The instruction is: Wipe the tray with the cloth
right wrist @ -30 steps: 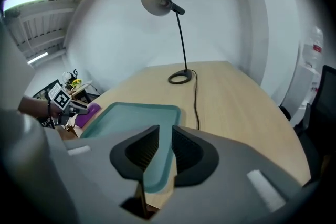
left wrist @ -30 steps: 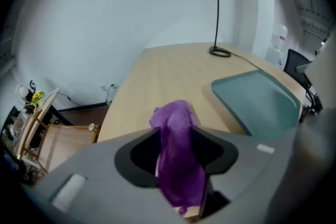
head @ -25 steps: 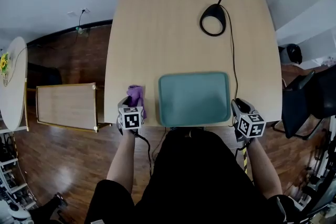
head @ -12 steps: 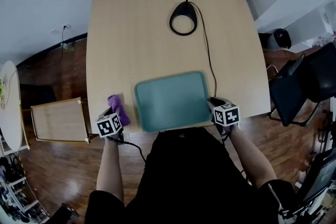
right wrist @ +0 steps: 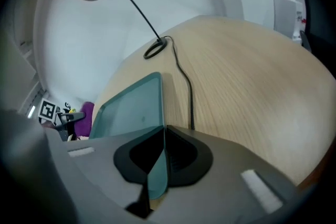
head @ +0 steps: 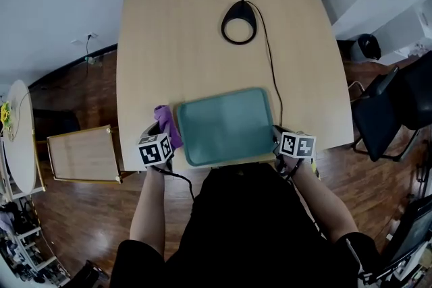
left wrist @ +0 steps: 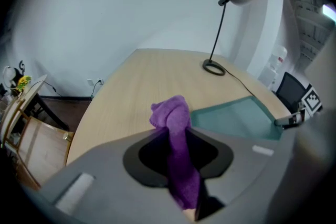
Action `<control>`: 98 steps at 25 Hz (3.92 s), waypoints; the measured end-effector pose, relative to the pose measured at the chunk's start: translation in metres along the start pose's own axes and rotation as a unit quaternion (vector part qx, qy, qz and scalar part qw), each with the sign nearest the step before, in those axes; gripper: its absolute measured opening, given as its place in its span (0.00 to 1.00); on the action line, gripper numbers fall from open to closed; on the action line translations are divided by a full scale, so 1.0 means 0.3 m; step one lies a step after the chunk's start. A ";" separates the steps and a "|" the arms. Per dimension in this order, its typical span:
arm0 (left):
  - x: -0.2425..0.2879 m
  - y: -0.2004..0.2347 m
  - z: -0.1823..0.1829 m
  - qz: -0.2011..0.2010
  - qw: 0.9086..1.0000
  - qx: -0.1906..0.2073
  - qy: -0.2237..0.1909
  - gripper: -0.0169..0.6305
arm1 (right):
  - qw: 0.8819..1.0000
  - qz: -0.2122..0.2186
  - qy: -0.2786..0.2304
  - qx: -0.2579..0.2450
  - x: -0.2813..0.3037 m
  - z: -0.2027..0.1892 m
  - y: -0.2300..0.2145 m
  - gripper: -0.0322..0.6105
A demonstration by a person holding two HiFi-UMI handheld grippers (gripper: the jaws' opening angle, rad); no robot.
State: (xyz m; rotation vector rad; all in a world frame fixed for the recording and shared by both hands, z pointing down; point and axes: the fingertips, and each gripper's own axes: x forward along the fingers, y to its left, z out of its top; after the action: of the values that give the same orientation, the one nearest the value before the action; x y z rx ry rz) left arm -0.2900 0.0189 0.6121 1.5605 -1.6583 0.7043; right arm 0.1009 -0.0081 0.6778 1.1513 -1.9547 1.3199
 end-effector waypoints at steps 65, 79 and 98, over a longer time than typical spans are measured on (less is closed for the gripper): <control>0.173 -0.394 0.042 -0.116 0.978 0.122 0.121 0.22 | 0.987 -0.022 0.038 -0.158 0.045 0.046 -0.028 0.10; 0.207 -0.206 -0.002 -0.043 0.984 0.112 0.134 0.22 | 0.987 -0.029 0.036 -0.154 0.045 0.055 -0.024 0.10; 0.265 -0.665 -0.011 -0.146 0.965 0.152 0.157 0.21 | 0.986 -0.020 0.032 -0.161 0.040 0.047 -0.008 0.10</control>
State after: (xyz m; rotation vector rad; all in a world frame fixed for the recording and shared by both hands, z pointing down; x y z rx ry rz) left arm -0.0912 -0.0466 0.6597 1.7508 -1.0979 1.0209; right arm 0.0973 -0.0257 0.6828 0.9734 -1.9951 0.9626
